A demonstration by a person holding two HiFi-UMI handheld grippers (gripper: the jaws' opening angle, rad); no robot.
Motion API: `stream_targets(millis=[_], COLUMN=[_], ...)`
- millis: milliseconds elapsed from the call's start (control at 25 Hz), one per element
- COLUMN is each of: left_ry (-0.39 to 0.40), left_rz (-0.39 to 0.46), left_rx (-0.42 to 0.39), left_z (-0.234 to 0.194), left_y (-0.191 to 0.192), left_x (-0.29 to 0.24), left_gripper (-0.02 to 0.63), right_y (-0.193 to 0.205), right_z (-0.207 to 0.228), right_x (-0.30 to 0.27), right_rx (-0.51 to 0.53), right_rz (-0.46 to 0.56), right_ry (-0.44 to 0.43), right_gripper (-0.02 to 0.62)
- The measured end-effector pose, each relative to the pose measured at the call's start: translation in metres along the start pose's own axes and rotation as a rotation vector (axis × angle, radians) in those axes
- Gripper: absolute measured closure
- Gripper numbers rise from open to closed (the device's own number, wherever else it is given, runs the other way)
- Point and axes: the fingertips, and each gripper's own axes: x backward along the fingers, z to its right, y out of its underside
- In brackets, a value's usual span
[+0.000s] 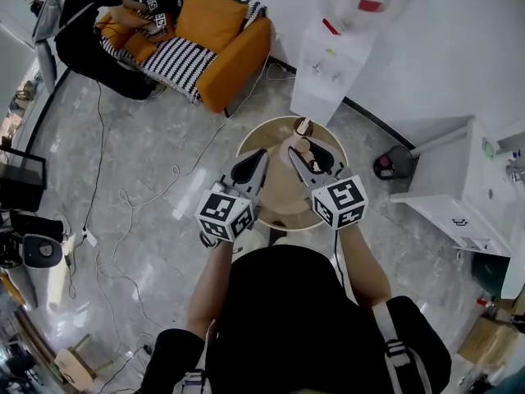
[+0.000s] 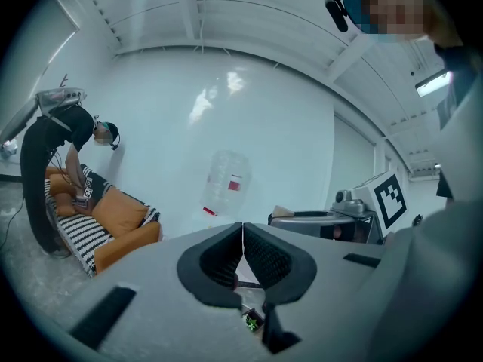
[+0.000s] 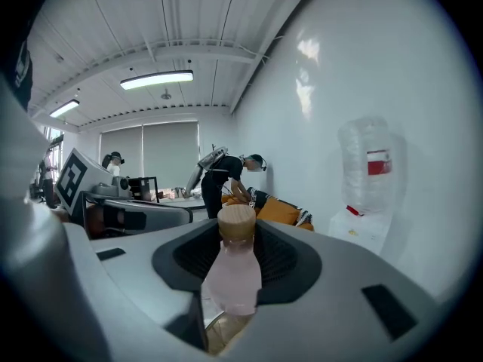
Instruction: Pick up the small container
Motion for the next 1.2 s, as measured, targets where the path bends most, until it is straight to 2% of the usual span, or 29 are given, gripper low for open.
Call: stream_targets(millis=[320,1200], left_ry=[-0.009,-0.017], left_rz=[0.024,0.044], left_rx=[-0.022,-0.021], left_z=[0.002,0.001], left_y=[-0.013,-0.015], left_x=[0.005,0.023], left_gripper=[0.584,0.584], right_y=[-0.019,-0.025], right_z=[-0.011,-0.030], right_x=[0.002,0.014], right_rx=[0.010,-0.002], right_rz=[0.035,0.068], right_ry=[-0.048,-0.062], right_gripper=[0.454,0.454])
